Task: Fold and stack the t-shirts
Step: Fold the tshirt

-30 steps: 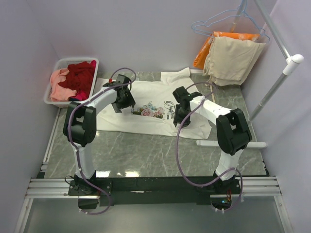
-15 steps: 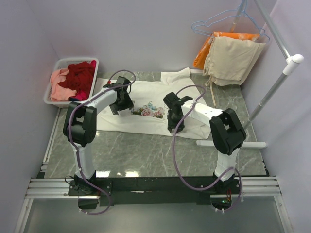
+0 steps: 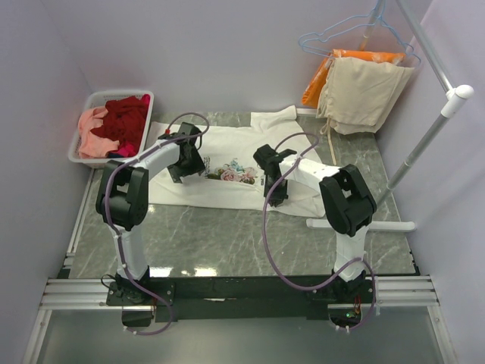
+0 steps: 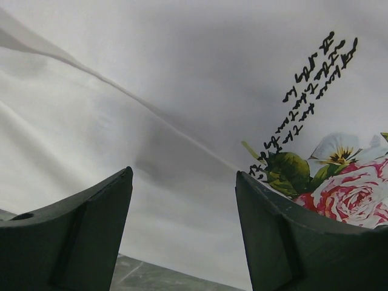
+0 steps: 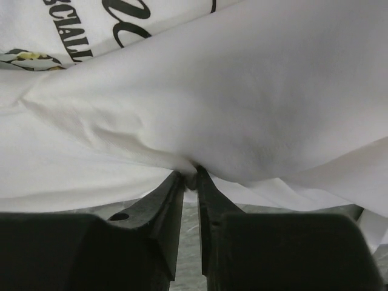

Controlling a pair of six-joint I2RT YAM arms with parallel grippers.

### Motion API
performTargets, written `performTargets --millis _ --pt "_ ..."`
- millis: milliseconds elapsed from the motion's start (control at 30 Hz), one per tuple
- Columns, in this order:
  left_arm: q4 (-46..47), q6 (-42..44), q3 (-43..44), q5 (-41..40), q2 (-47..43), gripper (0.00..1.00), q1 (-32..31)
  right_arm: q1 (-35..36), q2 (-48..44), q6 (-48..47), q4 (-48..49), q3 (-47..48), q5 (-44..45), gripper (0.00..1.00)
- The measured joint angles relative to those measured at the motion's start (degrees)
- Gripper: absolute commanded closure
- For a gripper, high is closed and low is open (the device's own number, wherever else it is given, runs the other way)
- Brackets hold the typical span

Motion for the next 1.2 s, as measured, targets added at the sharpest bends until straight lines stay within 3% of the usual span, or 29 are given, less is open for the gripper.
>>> performTargets --millis 333,1200 --pt "0.17 0.04 -0.55 0.0 -0.87 0.26 0.2 -0.48 0.28 -0.07 -1.55 2.34 2.62 0.67" --pt "0.22 0.02 -1.68 -0.31 -1.07 0.26 0.28 -1.22 0.28 -0.68 -2.03 2.78 3.28 0.69"
